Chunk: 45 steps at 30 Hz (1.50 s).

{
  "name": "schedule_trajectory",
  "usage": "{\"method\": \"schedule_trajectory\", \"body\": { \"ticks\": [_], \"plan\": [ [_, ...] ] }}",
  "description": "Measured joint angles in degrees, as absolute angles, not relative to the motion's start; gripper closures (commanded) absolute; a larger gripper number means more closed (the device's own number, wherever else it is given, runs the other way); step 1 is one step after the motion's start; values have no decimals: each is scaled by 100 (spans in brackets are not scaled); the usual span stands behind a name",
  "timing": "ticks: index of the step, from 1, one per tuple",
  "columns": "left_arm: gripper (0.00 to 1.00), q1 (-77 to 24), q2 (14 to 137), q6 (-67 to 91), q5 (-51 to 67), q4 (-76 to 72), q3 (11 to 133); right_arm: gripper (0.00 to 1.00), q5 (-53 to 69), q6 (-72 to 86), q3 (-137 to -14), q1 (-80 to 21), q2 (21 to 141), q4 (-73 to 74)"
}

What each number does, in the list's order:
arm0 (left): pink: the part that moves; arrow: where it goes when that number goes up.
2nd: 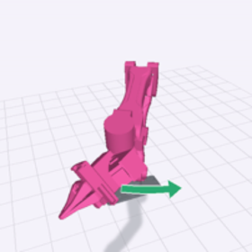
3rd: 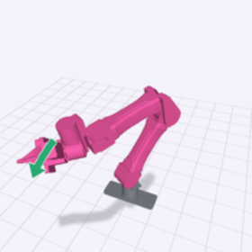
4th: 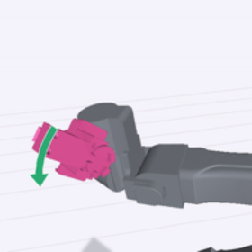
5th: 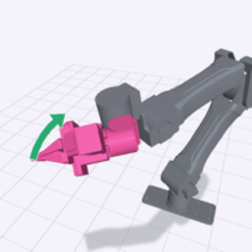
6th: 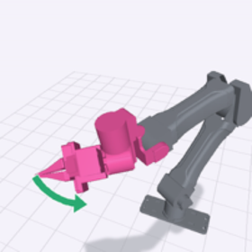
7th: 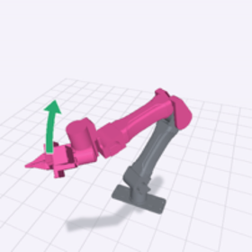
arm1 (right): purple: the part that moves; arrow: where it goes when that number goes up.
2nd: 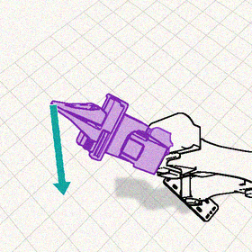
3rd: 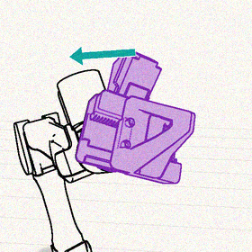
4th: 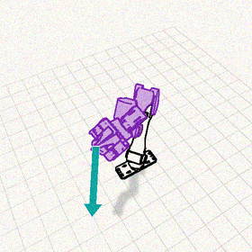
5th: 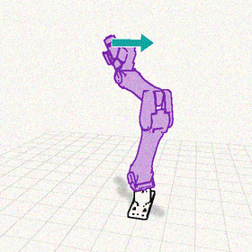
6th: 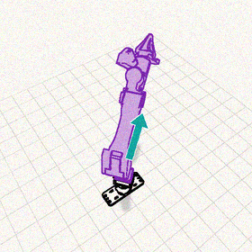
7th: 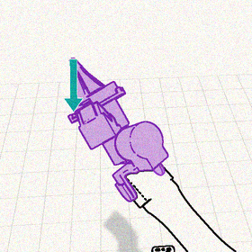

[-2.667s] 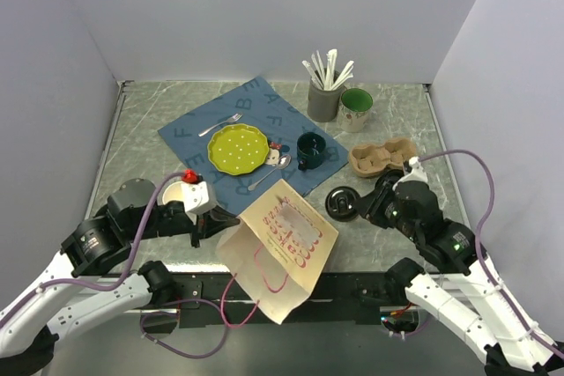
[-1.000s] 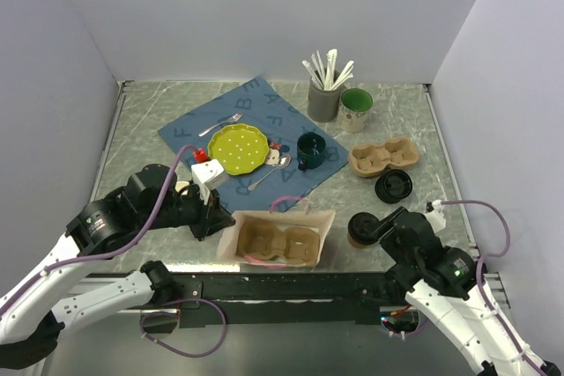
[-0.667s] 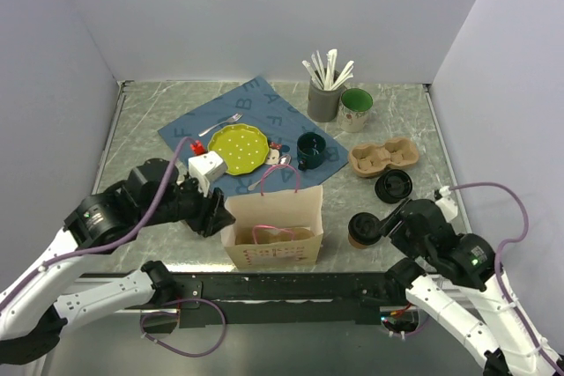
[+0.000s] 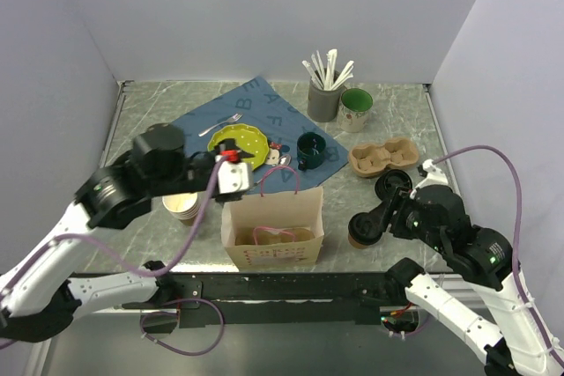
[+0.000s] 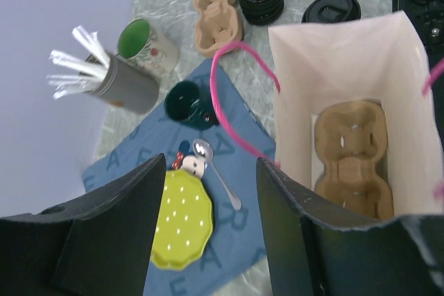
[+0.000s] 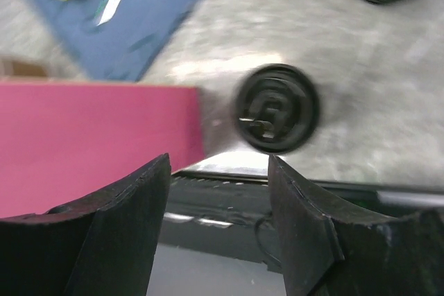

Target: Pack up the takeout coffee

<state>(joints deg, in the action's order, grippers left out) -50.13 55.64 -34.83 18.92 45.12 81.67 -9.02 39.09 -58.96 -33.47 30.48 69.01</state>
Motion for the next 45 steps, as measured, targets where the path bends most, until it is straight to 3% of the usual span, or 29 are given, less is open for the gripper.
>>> {"method": "schedule_trajectory", "body": {
  "ticks": [8,14,19,26,33,36,40,45],
  "plan": [
    [42,-5017,6228,-3336,2281,4097,8278,43,812,3846,-6390,-3350,3288,5811],
    [47,-5019,6375,-3024,2359,4010,8318,48,1100,4340,-6904,-3398,3966,5468],
    [52,-5019,6390,-2460,2261,3944,8324,48,784,4720,-7194,-3835,4534,5596],
    [71,-5022,6272,-1820,2178,3730,8141,46,-268,5151,-8173,-5242,5592,6414],
    [75,-5024,6248,-1441,2067,3660,8051,46,-1033,5374,-8521,-5769,6344,7190],
    [81,-5024,6204,-1258,2025,3627,7979,53,-1114,5374,-8523,-5802,6517,7325],
    [97,-5024,6208,-934,1931,3625,7972,87,-1188,5299,-8523,-5824,6700,7465],
    [99,-5024,6265,-270,1697,3691,8088,92,-1413,4794,-8683,-5791,6801,7559]
  ]
}}
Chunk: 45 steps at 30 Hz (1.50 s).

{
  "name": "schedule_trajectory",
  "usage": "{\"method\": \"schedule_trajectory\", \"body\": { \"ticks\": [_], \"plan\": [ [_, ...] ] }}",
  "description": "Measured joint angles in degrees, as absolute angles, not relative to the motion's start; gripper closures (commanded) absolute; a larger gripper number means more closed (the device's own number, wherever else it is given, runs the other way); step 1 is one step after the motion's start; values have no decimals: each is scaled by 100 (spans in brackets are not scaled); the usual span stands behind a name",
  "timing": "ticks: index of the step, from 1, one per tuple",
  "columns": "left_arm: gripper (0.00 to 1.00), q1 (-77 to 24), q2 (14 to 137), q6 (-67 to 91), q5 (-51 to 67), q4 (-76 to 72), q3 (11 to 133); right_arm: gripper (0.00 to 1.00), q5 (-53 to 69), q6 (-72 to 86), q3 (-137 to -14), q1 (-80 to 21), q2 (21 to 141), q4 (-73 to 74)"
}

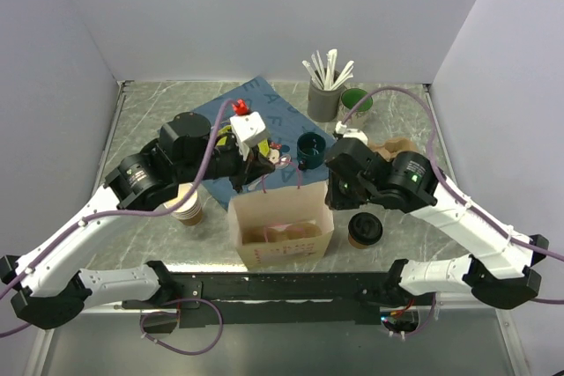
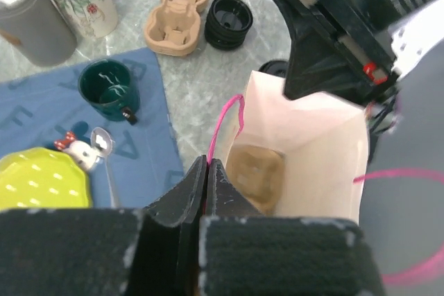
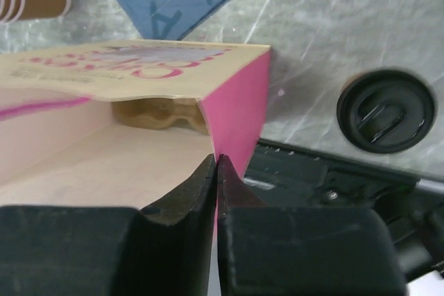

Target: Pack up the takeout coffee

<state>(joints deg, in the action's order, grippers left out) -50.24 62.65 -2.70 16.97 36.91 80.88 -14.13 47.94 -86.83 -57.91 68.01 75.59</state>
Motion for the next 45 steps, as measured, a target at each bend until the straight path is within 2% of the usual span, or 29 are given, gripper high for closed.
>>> {"method": "schedule_trajectory", "body": {
  "ticks": [3,4,5,7,10,11,15,18,20,22,27,30,34,38,45],
  "plan": [
    [99,-5024,6324,375,1559,3736,8237,97,-1332,4128,-8840,-5631,6816,7448],
    [95,-5024,6320,648,1531,3741,8252,98,-1273,3865,-8895,-5544,6834,7408],
    [73,-5028,6298,906,1520,3745,8254,99,-1223,3573,-8936,-5446,6860,7347],
    [45,-5041,6233,1347,1514,3771,8248,99,-1039,2991,-8991,-5269,6923,7212],
    [40,-5061,5970,1876,1505,3824,8162,100,-626,2091,-9015,-5013,7039,6969],
    [35,-5065,5881,1966,1487,3861,8158,100,-434,1747,-9054,-4917,7098,6923],
    [24,-5083,5548,2069,735,4278,8468,100,224,556,-9544,-4683,7502,6912],
    [24,-5063,5588,2023,-93,4482,8899,100,620,-231,-9998,-4609,7915,6908],
    [24,-4971,5677,1986,-567,4574,9076,95,788,-622,-10276,-4598,8217,6908],
    [23,-4783,5872,1918,-816,4670,9190,81,893,-902,-10562,-4593,8523,6921],
    [26,-4278,6580,1697,-762,4792,9310,56,1015,-1229,-10969,-4528,8971,6886],
    [27,-4104,6912,1400,-556,4770,9297,45,987,-1153,-11170,-4475,9032,6853],
    [28,-4066,7052,851,67,4521,9290,41,663,-582,-11297,-4434,8965,6785],
    [36,-4066,7137,185,639,4167,9290,36,78,368,-11126,-4410,8652,6713],
    [32,-4062,7572,-1474,1636,3909,9327,36,-701,1704,-9972,-4392,7137,6685]
  ]
}}
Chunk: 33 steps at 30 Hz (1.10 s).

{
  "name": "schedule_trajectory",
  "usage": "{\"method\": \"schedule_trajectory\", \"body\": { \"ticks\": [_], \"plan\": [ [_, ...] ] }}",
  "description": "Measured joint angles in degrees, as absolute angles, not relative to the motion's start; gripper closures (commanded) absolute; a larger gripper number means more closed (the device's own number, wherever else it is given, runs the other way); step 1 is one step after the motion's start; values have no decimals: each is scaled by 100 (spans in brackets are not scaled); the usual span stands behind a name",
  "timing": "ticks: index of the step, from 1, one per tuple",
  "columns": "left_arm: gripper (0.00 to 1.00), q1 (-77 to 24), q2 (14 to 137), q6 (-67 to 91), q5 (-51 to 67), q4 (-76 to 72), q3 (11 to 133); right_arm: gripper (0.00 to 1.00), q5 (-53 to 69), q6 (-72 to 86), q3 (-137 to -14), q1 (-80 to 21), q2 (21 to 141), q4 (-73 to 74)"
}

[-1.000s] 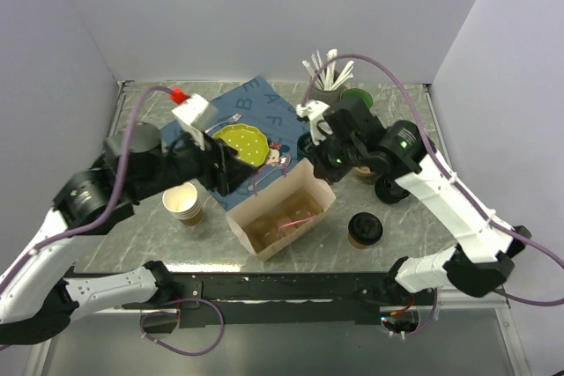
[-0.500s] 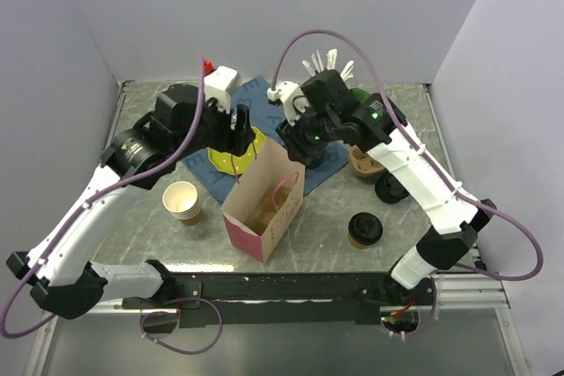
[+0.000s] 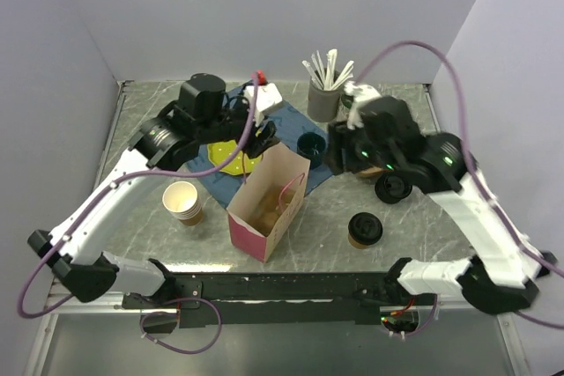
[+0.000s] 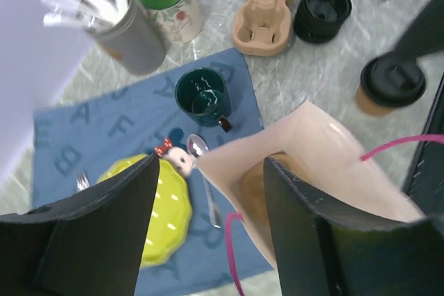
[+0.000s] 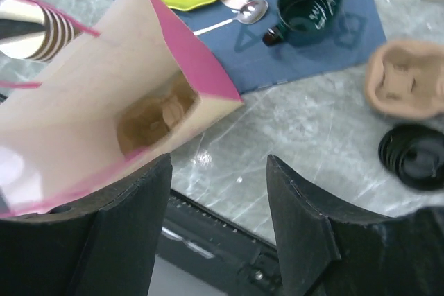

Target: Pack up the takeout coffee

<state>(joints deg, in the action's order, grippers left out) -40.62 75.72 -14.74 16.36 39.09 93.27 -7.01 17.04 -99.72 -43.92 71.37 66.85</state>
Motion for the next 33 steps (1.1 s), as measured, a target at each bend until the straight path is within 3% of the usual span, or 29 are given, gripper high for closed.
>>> {"method": "schedule_trajectory", "body": {
  "ticks": [11,20,23,27,30,31,33],
  "plan": [
    [34,-4047,8613,-3212,2665,4226,9830,36,-794,2613,-8812,-4388,4925,6709],
    [45,-4047,9373,-4099,2783,4921,10036,36,-860,2742,-8805,-4388,4604,6963],
    [62,-4045,9411,-4226,2812,5076,10036,36,-943,2740,-8779,-4388,4495,7019],
    [72,-4060,9424,-4285,2891,5105,10075,36,-1041,2738,-8694,-4388,4427,7039],
    [87,-4128,9465,-4263,2891,5183,10219,35,-1098,2716,-8652,-4388,4429,7043],
    [96,-4174,9467,-4237,2875,5181,10252,35,-1111,2714,-8654,-4388,4429,7037],
    [99,-4276,9467,-4071,2832,5177,10326,35,-1138,2705,-8654,-4388,4429,7035]
  ]
}}
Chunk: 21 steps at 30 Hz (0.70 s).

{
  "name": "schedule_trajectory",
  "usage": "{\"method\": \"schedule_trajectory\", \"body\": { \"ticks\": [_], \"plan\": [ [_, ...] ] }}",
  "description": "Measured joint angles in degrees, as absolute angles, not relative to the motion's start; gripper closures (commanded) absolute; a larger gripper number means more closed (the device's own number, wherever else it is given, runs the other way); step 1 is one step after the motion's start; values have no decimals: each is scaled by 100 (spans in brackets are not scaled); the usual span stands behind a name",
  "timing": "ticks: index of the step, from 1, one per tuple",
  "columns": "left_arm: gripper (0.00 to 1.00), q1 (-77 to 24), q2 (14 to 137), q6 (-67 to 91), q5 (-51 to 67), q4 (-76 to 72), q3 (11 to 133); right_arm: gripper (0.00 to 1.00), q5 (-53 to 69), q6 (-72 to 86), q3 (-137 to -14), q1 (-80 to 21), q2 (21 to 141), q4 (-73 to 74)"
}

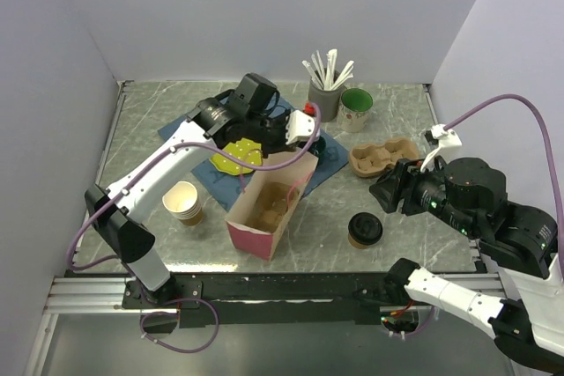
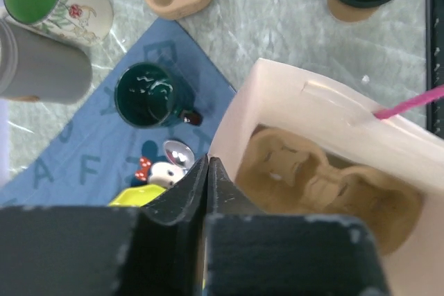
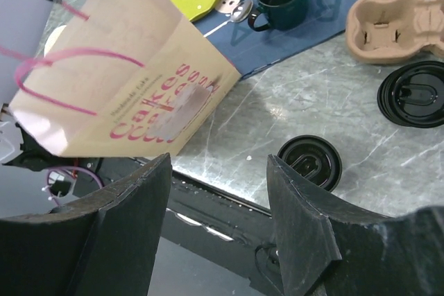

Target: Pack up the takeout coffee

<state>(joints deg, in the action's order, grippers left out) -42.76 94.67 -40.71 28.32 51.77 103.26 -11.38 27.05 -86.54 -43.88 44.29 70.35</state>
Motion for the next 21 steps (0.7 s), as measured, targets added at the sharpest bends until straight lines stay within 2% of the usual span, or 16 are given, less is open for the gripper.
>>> {"method": "schedule_trajectory", "body": {
  "ticks": [6,11,21],
  "plan": [
    [99,-4431,9334,-2821,2257,4976,10492,35,-1208,2781,-8707,-4388,4517,7120],
    [99,-4399,8744,-1284,1741,4661,10495,35,-1472,3232,-8890,-4388,4762,7443],
    [99,-4383,8246,1557,1068,5035,10816,35,-1680,3911,-8858,-4388,4803,7723]
  ]
}}
